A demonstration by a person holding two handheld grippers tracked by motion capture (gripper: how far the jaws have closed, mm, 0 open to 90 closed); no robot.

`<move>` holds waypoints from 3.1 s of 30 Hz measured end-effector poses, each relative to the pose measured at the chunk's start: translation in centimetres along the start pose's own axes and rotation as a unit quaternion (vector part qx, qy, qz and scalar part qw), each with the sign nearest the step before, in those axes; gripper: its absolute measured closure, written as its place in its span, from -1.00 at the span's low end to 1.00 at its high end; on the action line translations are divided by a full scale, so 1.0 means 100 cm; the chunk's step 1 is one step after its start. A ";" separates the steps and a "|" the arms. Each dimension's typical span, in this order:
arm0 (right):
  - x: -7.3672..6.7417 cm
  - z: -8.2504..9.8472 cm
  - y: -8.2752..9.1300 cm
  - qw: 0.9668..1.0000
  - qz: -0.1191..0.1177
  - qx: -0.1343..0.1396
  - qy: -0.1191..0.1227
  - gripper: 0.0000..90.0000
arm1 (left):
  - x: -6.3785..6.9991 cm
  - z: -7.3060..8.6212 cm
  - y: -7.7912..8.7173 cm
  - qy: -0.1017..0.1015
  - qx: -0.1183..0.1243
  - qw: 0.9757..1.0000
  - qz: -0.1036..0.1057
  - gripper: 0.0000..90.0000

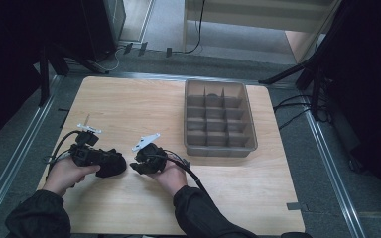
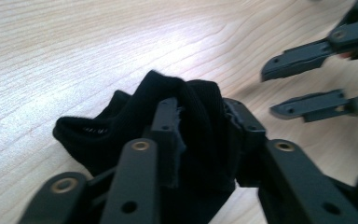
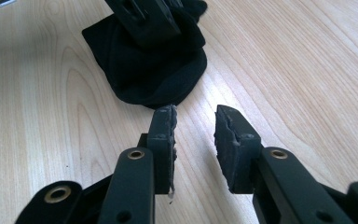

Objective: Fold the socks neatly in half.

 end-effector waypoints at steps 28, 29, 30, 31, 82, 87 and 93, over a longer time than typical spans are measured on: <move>-0.010 -0.037 0.007 1.000 -0.011 0.017 0.021 0.74 | -0.043 0.021 0.037 0.047 0.018 0.998 -0.043 0.57; -0.012 -0.039 0.005 1.000 -0.013 0.016 0.022 0.74 | -0.046 0.022 0.036 0.046 0.016 0.998 -0.044 0.58; -0.013 -0.040 0.002 1.000 -0.014 0.013 0.022 0.74 | -0.048 0.024 0.035 0.049 0.011 0.998 -0.043 0.58; -0.014 -0.041 -0.001 0.999 -0.017 0.011 0.025 0.74 | -0.050 0.025 0.034 0.052 0.010 0.998 -0.044 0.58; -0.012 -0.039 -0.044 0.998 -0.042 -0.019 -0.039 0.88 | -0.035 0.030 -0.003 -0.013 -0.028 0.997 -0.069 0.68; -0.016 -0.046 -0.033 0.999 -0.034 -0.019 -0.015 0.95 | -0.035 0.032 -0.005 -0.017 -0.036 0.997 -0.071 0.74; -0.012 -0.040 -0.027 0.999 -0.023 -0.033 -0.013 0.88 | -0.032 0.032 -0.008 -0.026 -0.042 0.996 -0.080 0.75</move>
Point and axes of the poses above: each handheld gripper's, and its own axes: y roughly backward along the jaws, z roughly out of its underside, x roughly to its right, the point moved 9 cm from there along -y, roughly forward along the jaws, and after that the axes turned 10 degrees about -z, right-handed, at the moved point
